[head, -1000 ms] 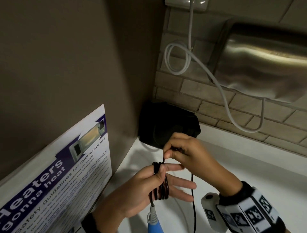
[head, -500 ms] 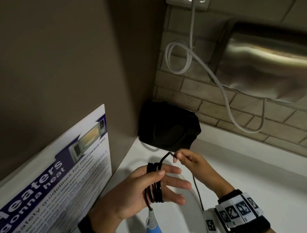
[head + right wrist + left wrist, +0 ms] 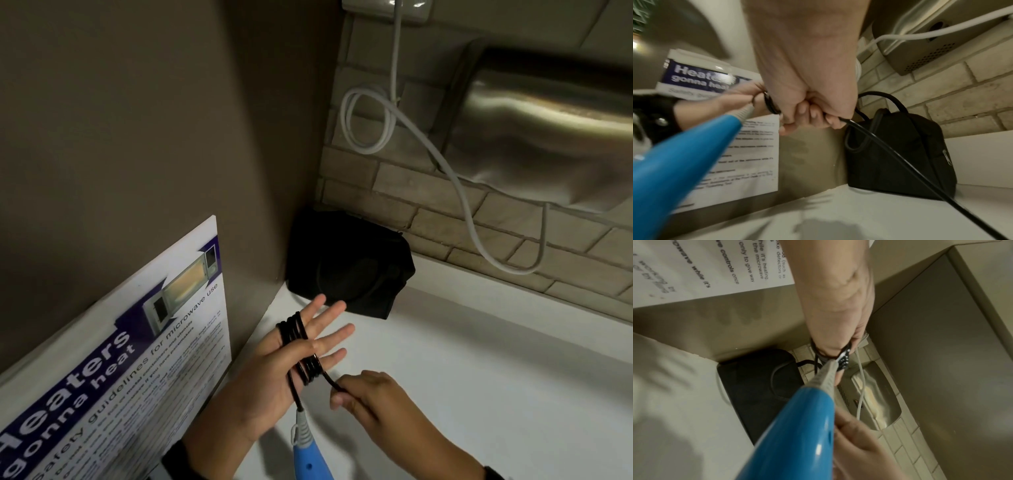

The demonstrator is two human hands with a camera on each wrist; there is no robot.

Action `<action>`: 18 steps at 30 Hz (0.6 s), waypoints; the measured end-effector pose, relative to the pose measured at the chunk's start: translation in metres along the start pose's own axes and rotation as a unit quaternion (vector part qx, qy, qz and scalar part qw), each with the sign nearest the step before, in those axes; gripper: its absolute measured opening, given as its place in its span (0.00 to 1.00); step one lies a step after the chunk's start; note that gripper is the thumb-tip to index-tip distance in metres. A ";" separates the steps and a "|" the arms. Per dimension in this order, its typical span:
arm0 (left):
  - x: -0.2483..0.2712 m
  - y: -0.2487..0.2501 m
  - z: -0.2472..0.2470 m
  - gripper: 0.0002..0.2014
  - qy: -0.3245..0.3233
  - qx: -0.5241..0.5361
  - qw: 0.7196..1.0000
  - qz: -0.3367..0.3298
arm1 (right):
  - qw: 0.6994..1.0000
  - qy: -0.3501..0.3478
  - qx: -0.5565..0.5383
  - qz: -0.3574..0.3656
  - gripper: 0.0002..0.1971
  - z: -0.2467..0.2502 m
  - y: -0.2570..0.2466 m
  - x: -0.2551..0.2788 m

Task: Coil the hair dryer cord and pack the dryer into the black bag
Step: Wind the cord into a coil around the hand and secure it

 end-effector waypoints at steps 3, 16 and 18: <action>-0.001 -0.004 0.011 0.26 0.054 -0.009 0.998 -0.014 | 0.993 0.027 0.114 -0.010 0.13 0.007 -0.018 0.013; -0.002 -0.010 -0.010 0.30 -0.001 -0.070 0.996 0.057 | 0.990 0.087 0.098 0.050 0.08 0.063 -0.049 0.007; 0.000 -0.008 -0.014 0.25 -0.015 -0.065 0.995 0.068 | 0.989 0.097 0.087 0.065 0.05 0.074 -0.053 -0.002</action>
Point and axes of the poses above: each hand's wrist, its own x-axis away from the middle knuckle, its own z-axis out of the back of the hand, y = z × x, the point moved 4 cm from there along -x, towards the middle knuckle, and after that the axes turned 11 degrees about -y, right-handed, at the moved point
